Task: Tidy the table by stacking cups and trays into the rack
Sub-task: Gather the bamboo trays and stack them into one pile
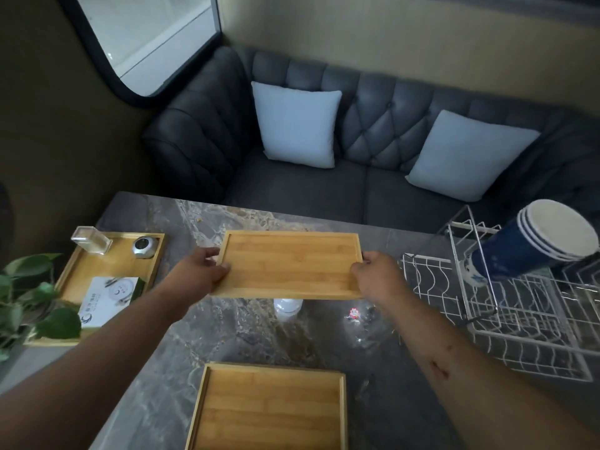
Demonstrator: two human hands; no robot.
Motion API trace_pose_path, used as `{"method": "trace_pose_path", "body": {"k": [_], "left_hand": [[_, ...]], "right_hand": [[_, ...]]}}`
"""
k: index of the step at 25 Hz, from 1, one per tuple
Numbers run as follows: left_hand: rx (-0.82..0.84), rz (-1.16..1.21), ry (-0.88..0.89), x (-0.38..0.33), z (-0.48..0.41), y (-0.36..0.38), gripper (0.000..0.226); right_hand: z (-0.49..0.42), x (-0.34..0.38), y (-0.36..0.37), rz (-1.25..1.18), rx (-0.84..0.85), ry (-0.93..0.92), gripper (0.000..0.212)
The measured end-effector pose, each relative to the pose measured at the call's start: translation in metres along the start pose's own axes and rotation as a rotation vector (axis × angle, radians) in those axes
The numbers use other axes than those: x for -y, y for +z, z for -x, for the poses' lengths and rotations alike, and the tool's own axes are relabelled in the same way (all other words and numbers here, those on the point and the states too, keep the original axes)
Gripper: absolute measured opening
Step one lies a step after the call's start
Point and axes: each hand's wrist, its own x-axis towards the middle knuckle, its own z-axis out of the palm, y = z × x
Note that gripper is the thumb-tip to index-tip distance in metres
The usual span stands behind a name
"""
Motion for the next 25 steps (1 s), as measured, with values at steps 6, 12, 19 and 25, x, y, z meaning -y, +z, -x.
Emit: {"method": "trace_pose_path", "body": {"k": [6,12,19,25], "left_hand": [[-0.009,-0.039,-0.002,0.008,0.062,-0.017,0.036],[-0.095,-0.237,-0.001,0.031,0.114,-0.022,0.02],[-0.041,-0.238,-0.104,0.079,0.138,-0.011,0.019],[-0.051,-0.398,-0.155,0.121,0.142,0.007,0.022]], "right_hand": [[0.066,-0.02,-0.011,-0.049,0.108,0.068,0.013],[0.105,-0.051,-0.001,-0.02,0.182,0.061,0.012],[0.129,-0.083,0.01,0.078,0.225,0.081,0.013],[0.149,-0.116,0.038,0.036,0.302,0.233,0.007]]}}
